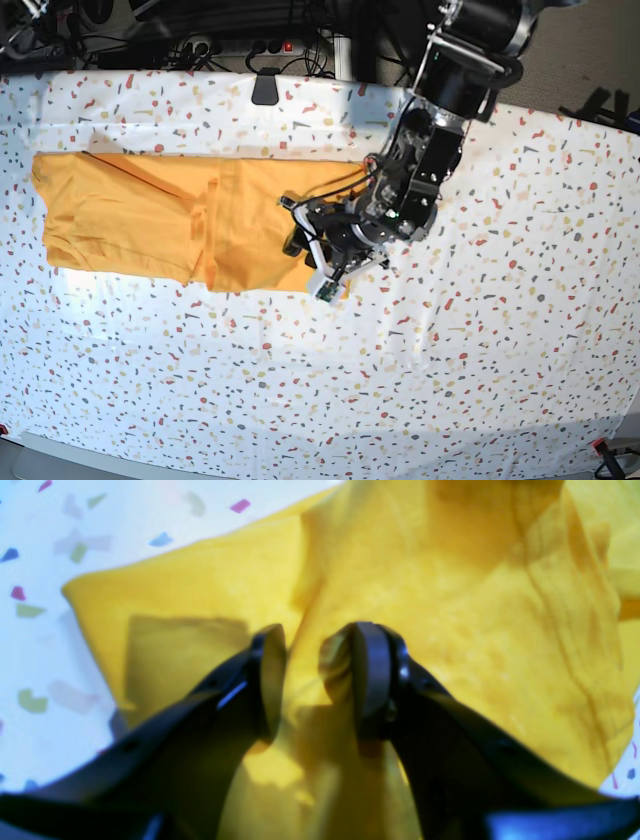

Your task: Fold the T-shirt properly

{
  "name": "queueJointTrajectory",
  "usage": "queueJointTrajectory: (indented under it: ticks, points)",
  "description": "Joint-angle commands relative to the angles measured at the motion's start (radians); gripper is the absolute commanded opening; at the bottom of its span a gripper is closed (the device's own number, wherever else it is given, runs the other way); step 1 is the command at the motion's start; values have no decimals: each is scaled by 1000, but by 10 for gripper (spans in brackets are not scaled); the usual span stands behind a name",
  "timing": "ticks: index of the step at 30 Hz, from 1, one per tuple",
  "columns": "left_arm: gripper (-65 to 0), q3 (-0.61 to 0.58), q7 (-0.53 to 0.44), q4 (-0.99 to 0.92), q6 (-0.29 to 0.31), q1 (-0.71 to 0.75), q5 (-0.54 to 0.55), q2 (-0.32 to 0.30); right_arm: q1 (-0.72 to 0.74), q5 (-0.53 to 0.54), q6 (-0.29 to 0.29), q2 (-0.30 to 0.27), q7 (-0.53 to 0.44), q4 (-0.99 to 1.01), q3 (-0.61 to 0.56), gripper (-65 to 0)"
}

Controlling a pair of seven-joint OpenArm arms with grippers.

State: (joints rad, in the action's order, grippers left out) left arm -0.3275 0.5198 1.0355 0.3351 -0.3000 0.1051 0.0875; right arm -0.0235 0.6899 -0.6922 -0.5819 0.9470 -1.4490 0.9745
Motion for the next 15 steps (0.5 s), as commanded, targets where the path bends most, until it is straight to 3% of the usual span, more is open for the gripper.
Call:
queueJointTrajectory:
  ticks: [1, 6, 10, 15]
  points:
    - [-428, 5, 55, -5, -50, -14, -38, -25, 24, 27, -6, -50, -22, 27, 6, -334]
    - [-428, 5, 55, -7, -60, -47, -37, -76, 71, 53, -6, -128, -45, 200, -19, -332]
    - [-428, 5, 54, -7, -60, -55, -37, -100, 79, 47, -6, -156, -94, 242, -94, -179]
    - [-428, 5, 44, -7, -60, -55, -34, -102, 115, 51, -6, -157, -193, 243, -208, -175]
